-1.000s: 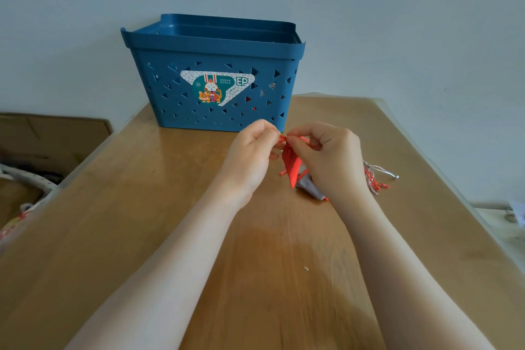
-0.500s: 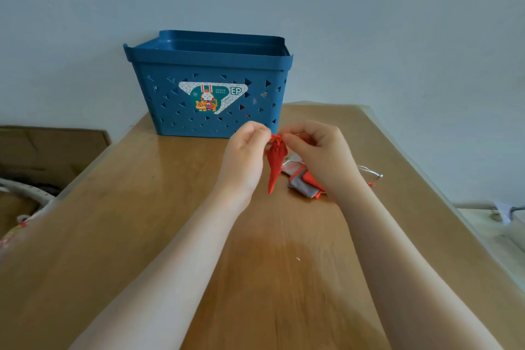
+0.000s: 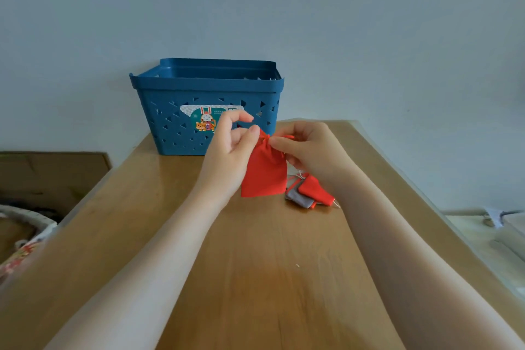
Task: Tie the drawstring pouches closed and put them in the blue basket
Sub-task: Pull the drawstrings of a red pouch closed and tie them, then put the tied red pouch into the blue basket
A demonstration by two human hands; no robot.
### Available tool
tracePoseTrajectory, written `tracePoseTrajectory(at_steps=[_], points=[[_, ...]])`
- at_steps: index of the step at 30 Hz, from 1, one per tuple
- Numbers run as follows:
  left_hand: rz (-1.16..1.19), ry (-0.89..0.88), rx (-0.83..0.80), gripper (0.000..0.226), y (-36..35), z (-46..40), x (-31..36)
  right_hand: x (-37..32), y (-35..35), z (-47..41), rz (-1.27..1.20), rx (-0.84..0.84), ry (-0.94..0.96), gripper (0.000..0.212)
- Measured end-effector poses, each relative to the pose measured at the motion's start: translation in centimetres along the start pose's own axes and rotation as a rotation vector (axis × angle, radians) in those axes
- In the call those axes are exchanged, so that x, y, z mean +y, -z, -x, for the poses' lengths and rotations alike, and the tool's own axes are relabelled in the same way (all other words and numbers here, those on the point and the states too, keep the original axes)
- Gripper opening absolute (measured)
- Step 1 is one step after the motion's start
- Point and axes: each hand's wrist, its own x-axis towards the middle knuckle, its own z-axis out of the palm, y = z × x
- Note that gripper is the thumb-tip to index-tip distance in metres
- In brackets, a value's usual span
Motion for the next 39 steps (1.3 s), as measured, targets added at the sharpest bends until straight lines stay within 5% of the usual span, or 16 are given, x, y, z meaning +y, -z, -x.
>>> tracePoseTrajectory(at_steps=[5, 13, 17, 29, 33, 39], points=[[-0.113, -0.146, -0.213, 0.024, 1.0, 1.6, -1.8, 0.3, -0.3, -1.4, -0.05, 0.098, -0.001, 0.009], [-0.214, -0.244, -0.066, 0.04, 1.5, -2.6, -2.3, -0.7, -1.3, -5.8, -0.177, 0.141, 0.021, 0.008], [-0.196, -0.158, 0.023, 0.042, 1.5, -8.2, -1.4, -0.2, -0.1, -8.5, -0.188, 0.256, -0.02, 0.007], [-0.31, 0.249, 0.071, 0.048, 0.8, -23.0, -4.5, 4.9, 2.7, -14.7, -0.195, 0.217, -0.208, 0.007], [-0.666, 0.116, 0.056, 0.036, 0.2, -22.5, -5.2, 6.3, 2.1, -15.1, -0.186, 0.16, -0.25, 0.007], [-0.598, -0.132, -0.03, 0.024, -0.5, -17.5, -5.5, 6.0, 4.1, -13.6, -0.044, 0.064, -0.2, 0.009]])
